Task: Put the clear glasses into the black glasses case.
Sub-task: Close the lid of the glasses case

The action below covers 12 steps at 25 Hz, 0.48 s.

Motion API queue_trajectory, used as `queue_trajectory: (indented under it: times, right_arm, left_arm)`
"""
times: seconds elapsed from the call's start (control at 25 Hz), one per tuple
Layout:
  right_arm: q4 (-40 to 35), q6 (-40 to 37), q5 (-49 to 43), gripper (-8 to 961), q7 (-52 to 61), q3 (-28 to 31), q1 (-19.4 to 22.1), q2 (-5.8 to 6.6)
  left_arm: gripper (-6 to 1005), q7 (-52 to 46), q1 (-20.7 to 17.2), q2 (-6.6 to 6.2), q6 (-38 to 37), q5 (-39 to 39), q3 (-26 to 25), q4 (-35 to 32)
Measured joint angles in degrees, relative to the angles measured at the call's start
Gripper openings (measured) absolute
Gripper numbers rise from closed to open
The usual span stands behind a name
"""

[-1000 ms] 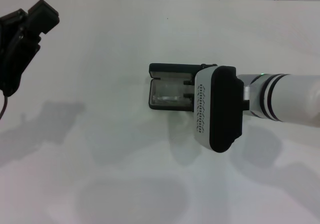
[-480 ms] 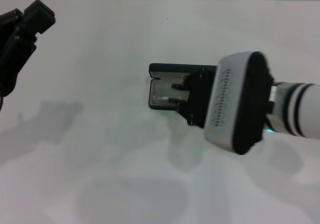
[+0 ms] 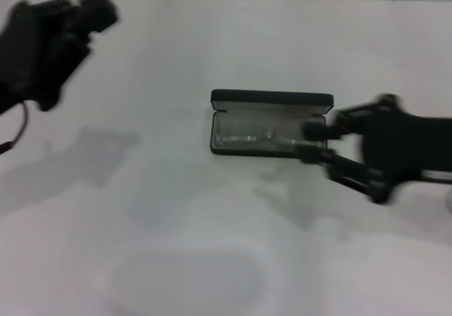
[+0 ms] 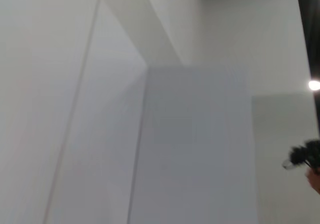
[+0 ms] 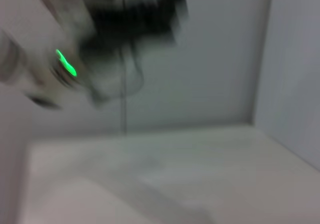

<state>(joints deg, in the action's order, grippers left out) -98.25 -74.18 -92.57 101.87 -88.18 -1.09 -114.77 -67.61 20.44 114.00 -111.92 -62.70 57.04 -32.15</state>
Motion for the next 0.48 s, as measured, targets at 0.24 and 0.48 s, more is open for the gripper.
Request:
queue_trajectory:
  times: [0.24,0.48]
  right_arm:
    - [8.4,-17.8,7.7,239,-4.8,19.1,4.4,-0.36]
    - [21.5,-24.9,10.1,246,-9.0,29.5,5.2,-0.51]
  left_arm:
    - [57,-4.5,6.6,1.69,11.8,-12.7,0.2,-4.7]
    - [89,-7.7,13.5,5.33,26.9,-25.7,0.7,-9.0]
